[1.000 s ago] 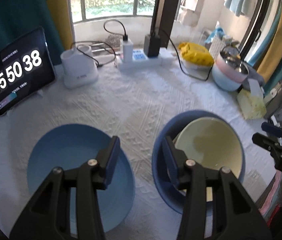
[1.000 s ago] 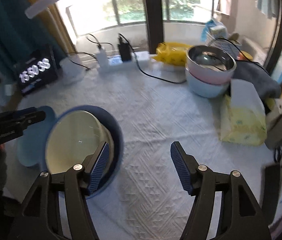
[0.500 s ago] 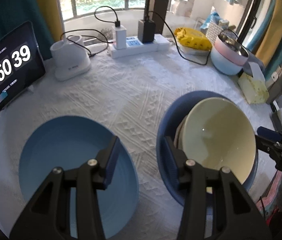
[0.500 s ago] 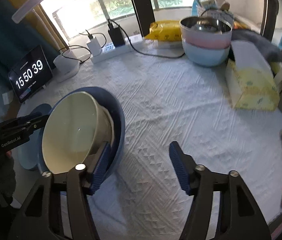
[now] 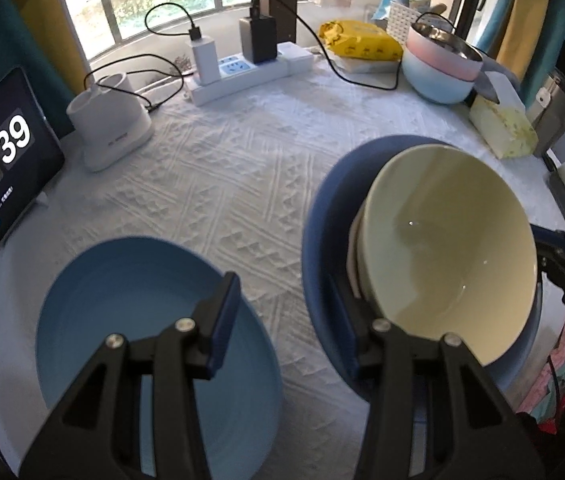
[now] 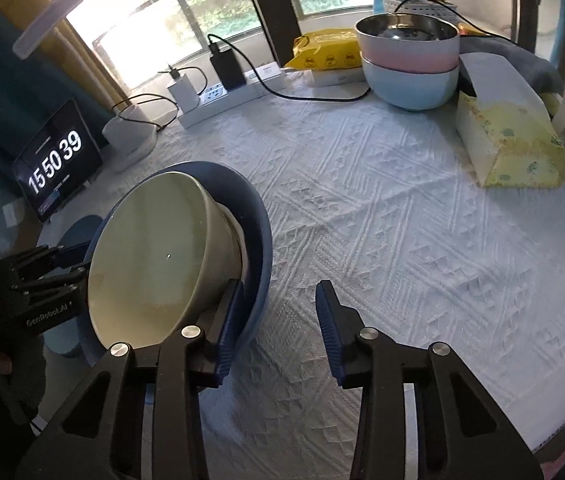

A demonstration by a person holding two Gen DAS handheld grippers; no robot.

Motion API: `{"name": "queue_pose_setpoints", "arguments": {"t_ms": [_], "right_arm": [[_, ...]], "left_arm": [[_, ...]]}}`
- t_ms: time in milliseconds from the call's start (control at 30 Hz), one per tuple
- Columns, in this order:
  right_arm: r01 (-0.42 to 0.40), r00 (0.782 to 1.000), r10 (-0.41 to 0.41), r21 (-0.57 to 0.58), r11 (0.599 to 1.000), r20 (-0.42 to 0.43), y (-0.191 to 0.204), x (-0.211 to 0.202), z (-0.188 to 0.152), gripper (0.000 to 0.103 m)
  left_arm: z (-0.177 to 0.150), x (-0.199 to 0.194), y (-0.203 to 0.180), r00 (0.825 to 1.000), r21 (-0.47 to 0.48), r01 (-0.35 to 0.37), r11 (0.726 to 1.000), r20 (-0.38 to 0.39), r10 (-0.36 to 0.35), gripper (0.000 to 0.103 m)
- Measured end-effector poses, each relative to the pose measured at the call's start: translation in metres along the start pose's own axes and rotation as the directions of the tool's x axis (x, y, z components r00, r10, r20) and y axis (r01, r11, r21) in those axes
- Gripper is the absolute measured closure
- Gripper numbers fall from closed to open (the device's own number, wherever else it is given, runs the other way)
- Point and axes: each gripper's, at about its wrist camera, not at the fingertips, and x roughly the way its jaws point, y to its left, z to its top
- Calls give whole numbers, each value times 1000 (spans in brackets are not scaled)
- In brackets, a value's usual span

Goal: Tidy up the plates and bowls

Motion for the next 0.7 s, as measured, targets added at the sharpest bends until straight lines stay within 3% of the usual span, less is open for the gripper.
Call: {"name": "queue_pose_setpoints", "arguments": {"t_ms": [200, 433, 700], "right_arm": [[45, 997, -49, 59, 997, 63, 4, 1, -4, 63], [29, 996, -39, 126, 992, 82, -1, 0, -6, 63], [-7, 995, -11, 172, 985, 103, -7, 1, -9, 63]], "left_arm": [[1, 2, 0, 1000, 16, 16, 1000, -10, -15, 57], [-2, 0, -2, 1000, 32, 6, 999, 20, -7, 60], [-7, -2, -12, 998, 33, 29, 999, 63, -31, 83]]}}
